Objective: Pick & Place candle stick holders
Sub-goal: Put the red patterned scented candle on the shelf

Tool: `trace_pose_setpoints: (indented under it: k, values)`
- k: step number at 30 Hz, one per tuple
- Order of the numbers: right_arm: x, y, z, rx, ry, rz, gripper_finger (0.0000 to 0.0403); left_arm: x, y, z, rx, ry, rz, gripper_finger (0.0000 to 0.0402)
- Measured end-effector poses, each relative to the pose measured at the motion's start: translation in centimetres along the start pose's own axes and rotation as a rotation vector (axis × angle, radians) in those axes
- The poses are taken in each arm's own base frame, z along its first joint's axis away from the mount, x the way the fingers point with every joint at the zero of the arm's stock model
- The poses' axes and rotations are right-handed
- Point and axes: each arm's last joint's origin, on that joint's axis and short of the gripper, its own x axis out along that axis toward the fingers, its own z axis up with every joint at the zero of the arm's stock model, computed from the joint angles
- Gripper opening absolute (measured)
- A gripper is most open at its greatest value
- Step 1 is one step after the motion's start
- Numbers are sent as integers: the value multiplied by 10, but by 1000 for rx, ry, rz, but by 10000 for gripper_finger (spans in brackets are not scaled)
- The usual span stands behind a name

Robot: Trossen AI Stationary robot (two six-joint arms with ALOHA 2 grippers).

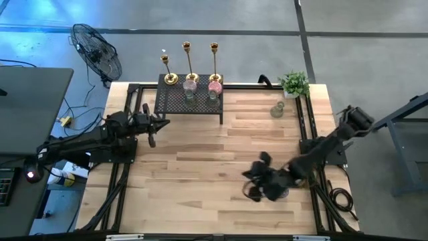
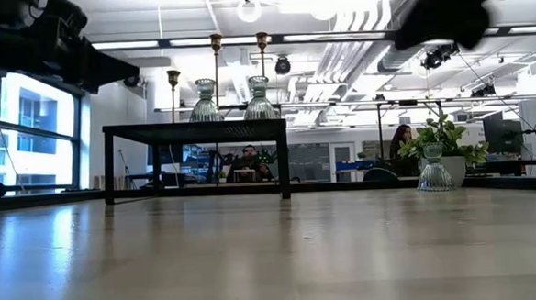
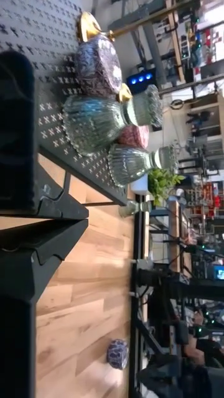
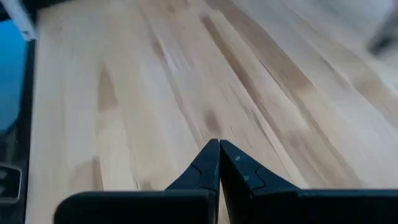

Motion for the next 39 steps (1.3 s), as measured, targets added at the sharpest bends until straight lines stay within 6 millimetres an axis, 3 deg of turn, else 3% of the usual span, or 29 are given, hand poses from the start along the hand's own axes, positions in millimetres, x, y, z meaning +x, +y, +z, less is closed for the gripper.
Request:
trace_pose_setpoints:
  k: [6, 15, 22, 31, 35, 39]
  values:
    - [-46, -2, -34, 136, 170, -77, 1, -1, 0, -5, -7, -35, 3, 4]
    - [-87, 6, -72, 257, 445, -262, 13, -1, -1, -5, -13, -29, -12, 4]
    - [-103, 8, -88, 342, 473, -299, 120, -1, -1, -6, -16, -26, -12, 4]
    - [-100, 3, -86, 338, 468, -341, 298, -1, -1, -7, -22, -16, -13, 4]
    - [-98, 1, -85, 317, 481, -375, 345, -1, -1, -9, -22, 4, -13, 4]
    - [-91, 5, -92, 268, 487, -383, 365, -1, -1, -9, -22, 7, -11, 4]
